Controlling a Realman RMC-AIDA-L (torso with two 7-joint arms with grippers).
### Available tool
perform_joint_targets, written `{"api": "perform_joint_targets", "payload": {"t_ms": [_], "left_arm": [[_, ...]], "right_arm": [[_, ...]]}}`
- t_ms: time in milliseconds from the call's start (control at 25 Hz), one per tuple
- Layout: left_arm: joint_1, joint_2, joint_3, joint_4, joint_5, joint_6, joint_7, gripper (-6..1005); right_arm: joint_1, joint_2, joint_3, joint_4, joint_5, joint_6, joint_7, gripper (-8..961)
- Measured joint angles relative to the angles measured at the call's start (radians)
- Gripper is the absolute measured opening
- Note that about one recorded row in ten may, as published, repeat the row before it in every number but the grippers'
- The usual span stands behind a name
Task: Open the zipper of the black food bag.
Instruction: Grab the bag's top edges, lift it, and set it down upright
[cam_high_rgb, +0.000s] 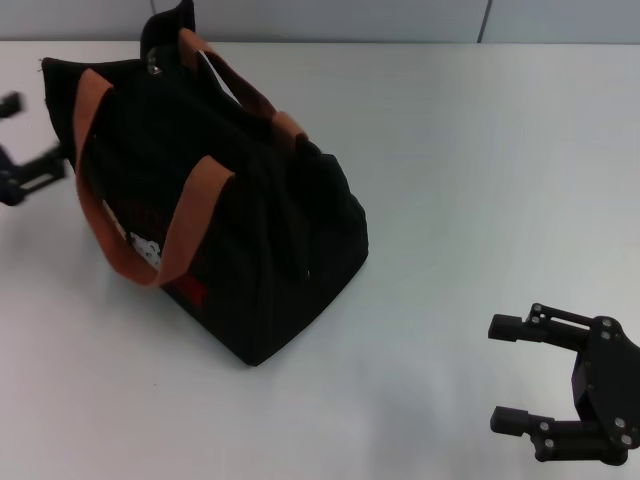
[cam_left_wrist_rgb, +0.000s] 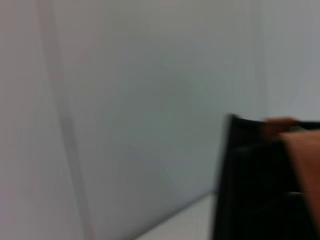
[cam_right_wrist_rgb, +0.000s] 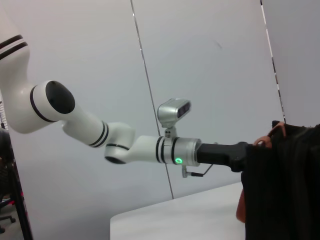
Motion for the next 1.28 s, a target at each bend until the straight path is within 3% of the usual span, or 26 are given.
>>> {"api": "perform_joint_targets", "payload": {"t_ms": [40,520,680,760,840,880,920,960,1120,1280], "left_arm": [[-0.018,0.012,0.104,0.001,0.009,-0.005,-0.01,813],[-0.072,0.042,0.221,-0.041,0.032,-0.006,-0.008,787],[-0.084,0.019,0.233,-0.036,0.036,0.002,0.052,780],[-0.086,0.014,0.234,-0.036,0.036,0.003,0.056,728],[-0.088,-0.005,0.235,-0.034,0.035,0.008,0.073,675],[-0.085,-0.032,0.233,-0.027,0.034,0.009,0.101,649],[-0.085,-0.032,0.233,-0.027,0.034,0.009,0.101,623],[-0.082,-0.049,0.23,-0.033,0.022,0.008,0.146,597],[-0.078,-0.053,0.233,-0.084,-0.035,0.016,0.228,449],[-0.059,-0.054,0.242,-0.128,-0.135,0.096,0.391,316]], "right_arm": [[0.0,0.0,0.0,0.0,-0.002,0.0,0.002,841],[-0.002,-0.002,0.0,0.0,-0.003,0.004,0.003,841],[0.002,-0.002,0.0,0.0,-0.003,0.007,0.003,841],[0.001,-0.002,0.0,0.0,-0.003,0.007,0.003,842],[0.002,-0.002,0.0,0.0,-0.003,0.006,0.005,842],[0.0,-0.002,0.0,0.0,-0.003,0.003,0.006,842],[0.0,-0.002,0.0,0.0,-0.003,0.003,0.006,842],[-0.004,-0.001,0.006,0.0,0.002,-0.005,0.006,842],[-0.013,0.0,0.033,0.017,0.048,-0.032,-0.007,842],[-0.052,0.001,0.062,0.092,0.242,-0.045,-0.052,842]]}}
